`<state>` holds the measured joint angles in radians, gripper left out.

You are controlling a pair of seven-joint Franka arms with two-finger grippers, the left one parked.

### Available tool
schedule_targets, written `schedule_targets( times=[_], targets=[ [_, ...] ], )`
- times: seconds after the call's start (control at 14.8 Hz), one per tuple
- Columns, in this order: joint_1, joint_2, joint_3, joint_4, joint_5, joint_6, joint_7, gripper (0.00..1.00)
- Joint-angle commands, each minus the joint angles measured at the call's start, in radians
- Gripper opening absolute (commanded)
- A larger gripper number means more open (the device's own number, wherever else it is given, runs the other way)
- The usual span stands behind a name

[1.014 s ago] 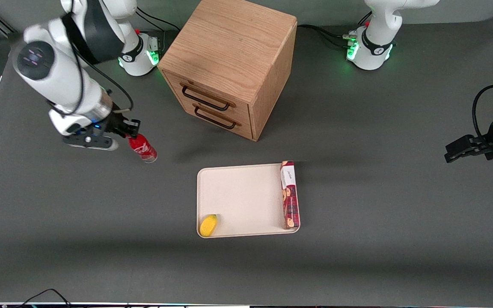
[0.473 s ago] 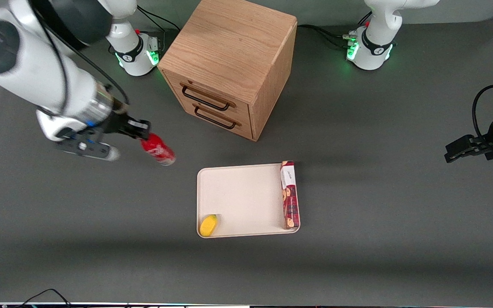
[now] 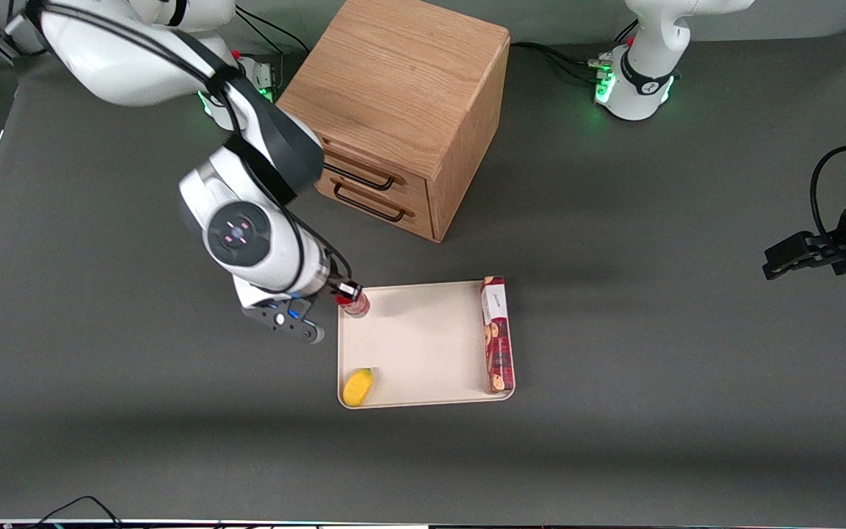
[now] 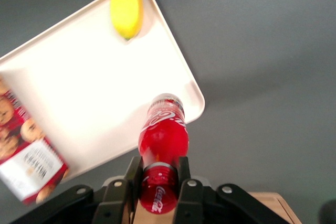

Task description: Place coke bottle on tray

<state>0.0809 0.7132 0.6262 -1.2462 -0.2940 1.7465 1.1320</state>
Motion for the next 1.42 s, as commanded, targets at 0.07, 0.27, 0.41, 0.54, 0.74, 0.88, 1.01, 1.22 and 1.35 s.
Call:
schedule_targets(
  times=[0.07,0.27,0.41,0.54,0.74,0.88,1.01,1.22,1.35],
  targets=[
    [0.005,0.054,0.021,-0.025,-0.088,0.086,0.101,0.06],
    [0.003,0.071,0.023,-0.022,-0.106,0.099,0.104,1.00],
    [-0.001,0.052,0.026,-0.013,-0.105,0.084,0.092,1.00],
    [-0.009,-0.004,0.052,0.007,-0.108,0.015,0.083,1.00],
    [-0.030,-0.177,0.052,0.045,-0.088,-0.184,-0.123,1.00],
    [-0.070,-0.315,0.026,0.045,0.013,-0.286,-0.347,1.00],
    [-0.082,-0.440,-0.102,0.031,0.102,-0.411,-0.543,1.00],
    [-0.086,-0.584,-0.310,-0.095,0.171,-0.435,-0.803,1.00],
    [-0.087,-0.676,-0.435,-0.233,0.237,-0.363,-0.874,1.00]
  ],
)
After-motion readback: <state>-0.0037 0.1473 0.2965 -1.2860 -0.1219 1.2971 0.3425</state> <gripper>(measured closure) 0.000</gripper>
